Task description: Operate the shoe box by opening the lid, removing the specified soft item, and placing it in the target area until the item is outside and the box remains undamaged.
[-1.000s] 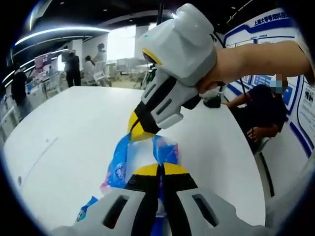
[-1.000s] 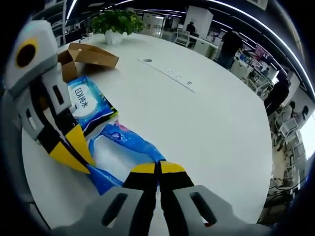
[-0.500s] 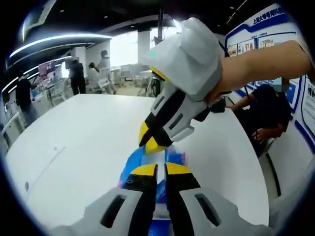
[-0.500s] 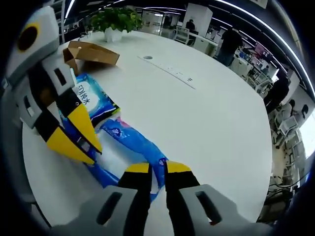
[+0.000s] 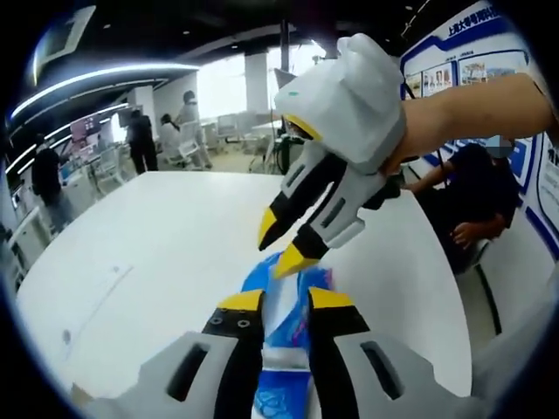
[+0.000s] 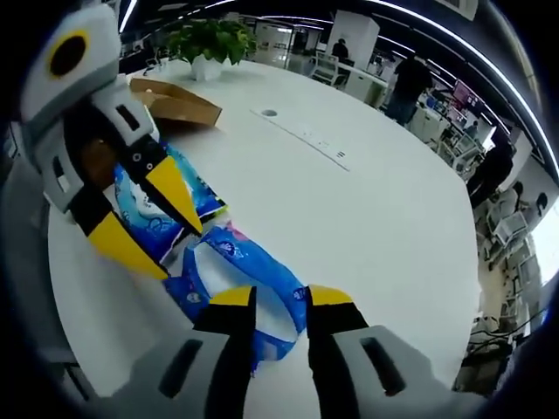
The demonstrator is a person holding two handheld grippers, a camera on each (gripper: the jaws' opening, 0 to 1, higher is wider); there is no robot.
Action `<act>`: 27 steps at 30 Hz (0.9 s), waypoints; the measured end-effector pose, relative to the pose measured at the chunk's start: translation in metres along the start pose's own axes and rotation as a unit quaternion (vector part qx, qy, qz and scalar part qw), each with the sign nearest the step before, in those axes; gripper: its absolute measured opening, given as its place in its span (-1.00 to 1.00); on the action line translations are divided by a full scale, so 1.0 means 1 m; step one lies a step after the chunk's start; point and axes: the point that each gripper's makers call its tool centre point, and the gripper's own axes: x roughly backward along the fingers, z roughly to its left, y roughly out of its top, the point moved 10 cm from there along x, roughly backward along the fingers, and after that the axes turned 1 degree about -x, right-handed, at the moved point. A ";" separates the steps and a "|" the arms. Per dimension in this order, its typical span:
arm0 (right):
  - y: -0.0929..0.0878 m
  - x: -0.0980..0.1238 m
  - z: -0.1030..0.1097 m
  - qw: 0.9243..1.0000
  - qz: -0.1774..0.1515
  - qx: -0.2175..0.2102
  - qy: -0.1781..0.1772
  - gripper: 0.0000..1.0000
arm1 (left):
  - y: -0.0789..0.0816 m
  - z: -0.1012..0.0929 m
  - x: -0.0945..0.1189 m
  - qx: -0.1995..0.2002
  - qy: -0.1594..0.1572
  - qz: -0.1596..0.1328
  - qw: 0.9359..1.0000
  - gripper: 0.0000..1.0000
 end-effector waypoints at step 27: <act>0.037 0.062 0.052 1.000 -0.004 0.014 -0.022 -0.12 | 0.013 -0.001 0.117 0.020 0.040 0.045 0.998 0.03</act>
